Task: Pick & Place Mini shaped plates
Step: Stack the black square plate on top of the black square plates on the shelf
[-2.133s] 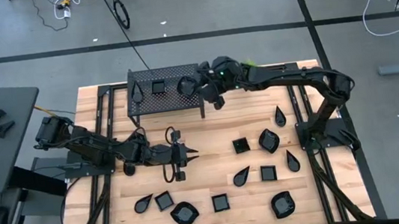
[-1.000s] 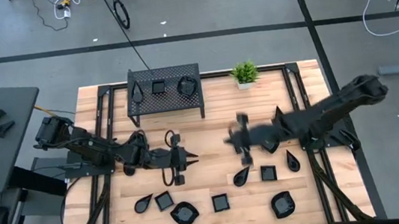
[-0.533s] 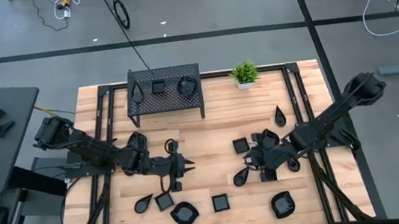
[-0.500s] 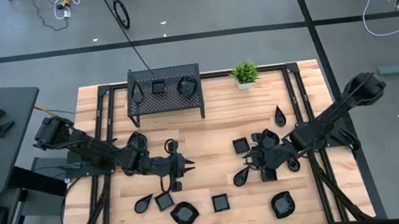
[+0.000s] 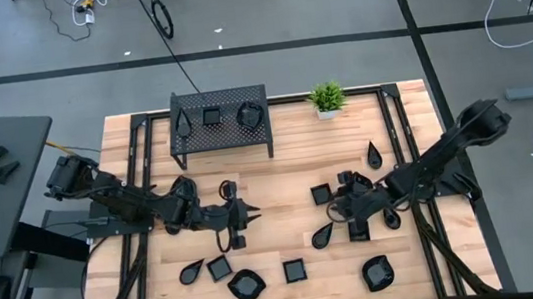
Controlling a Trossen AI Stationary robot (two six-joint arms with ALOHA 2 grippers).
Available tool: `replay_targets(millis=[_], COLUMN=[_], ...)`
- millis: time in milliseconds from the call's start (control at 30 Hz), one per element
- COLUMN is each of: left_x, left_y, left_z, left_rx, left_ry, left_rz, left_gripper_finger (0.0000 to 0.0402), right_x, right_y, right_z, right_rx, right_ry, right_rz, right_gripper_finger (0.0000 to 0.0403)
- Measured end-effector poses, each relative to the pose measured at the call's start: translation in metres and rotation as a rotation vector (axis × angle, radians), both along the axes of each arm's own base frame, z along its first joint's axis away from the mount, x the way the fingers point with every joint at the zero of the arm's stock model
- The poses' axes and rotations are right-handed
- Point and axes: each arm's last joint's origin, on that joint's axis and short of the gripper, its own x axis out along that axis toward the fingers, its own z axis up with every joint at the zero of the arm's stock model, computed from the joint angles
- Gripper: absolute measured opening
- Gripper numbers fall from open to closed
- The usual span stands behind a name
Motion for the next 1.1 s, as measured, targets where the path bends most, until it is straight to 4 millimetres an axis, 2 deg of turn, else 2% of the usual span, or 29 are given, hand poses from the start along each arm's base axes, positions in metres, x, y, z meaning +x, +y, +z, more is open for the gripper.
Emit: replay_targets(millis=[200,400,533,733,900,1000,1100], left_x=[0.0,0.0,0.0,0.006,0.011,0.016,0.025], left_y=[0.001,0.001,0.001,-0.002,-0.008,-0.01,-0.009], left_z=[0.0,0.0,0.0,0.013,0.026,0.034,0.036], left_rx=[-0.004,-0.005,-0.007,-0.007,0.09,0.077,0.083], left_ry=[0.0,0.0,-0.002,-0.135,-0.253,-0.274,-0.28], left_rz=[0.004,0.004,0.005,-0.024,-0.253,-0.396,-0.439], left_gripper_finger=[0.0078,0.0078,0.0078,0.0078,0.0079,0.0097,0.0131], right_x=[0.002,0.002,0.01,0.039,0.056,0.06,0.063], right_y=[-0.005,-0.005,-0.001,0.009,0.018,0.022,0.024], right_z=[-0.007,-0.007,0.0,0.031,0.052,0.06,0.065], right_rx=[-0.065,-0.079,-0.087,-0.077,-0.017,0.012,0.017], right_ry=[0.029,0.029,-0.036,-0.152,-0.199,-0.258,-0.316], right_rz=[-0.018,-0.003,0.032,0.072,0.243,0.332,0.39], right_gripper_finger=[0.0111,0.0047,0.0007,0.0015,0.0004,0.0005,0.0005])
